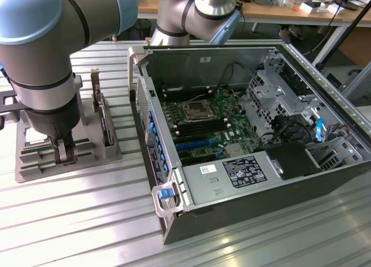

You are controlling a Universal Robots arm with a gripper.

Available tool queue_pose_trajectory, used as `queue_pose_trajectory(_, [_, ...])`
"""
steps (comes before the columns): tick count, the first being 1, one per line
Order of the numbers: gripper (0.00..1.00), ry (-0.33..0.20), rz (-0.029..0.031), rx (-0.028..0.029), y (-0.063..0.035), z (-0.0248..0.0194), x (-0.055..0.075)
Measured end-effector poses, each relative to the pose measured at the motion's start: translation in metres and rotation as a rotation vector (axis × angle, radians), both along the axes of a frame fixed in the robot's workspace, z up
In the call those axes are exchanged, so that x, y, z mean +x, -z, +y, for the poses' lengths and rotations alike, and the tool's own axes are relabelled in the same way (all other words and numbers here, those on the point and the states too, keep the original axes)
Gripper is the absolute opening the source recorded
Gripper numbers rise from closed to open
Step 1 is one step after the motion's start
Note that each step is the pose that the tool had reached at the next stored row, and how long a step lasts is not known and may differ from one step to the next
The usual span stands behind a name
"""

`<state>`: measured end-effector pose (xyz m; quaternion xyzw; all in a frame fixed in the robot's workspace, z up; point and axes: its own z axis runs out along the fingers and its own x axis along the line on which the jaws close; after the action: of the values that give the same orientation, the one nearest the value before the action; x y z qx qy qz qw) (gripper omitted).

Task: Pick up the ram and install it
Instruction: 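Pick up the ram and move it above insertion slot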

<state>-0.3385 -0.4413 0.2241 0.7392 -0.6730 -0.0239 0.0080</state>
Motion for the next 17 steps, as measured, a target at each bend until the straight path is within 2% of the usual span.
queue_pose_trajectory(3, [0.3,0.0,-0.0004,-0.0001,0.0022,0.0081,-0.01])
queue_pose_trajectory(5, [0.3,0.0,-0.0007,-0.0001,0.004,0.0109,-0.017])
queue_pose_trajectory(8, [0.3,0.0,-0.0012,0.0002,0.0087,0.0113,-0.024])
queue_pose_trajectory(13, [0.3,0.0,-0.0008,-0.0001,0.0154,0.0113,-0.024])
queue_pose_trajectory(17, [0.3,0.0,-0.0008,-0.0001,0.0155,0.0113,-0.024])
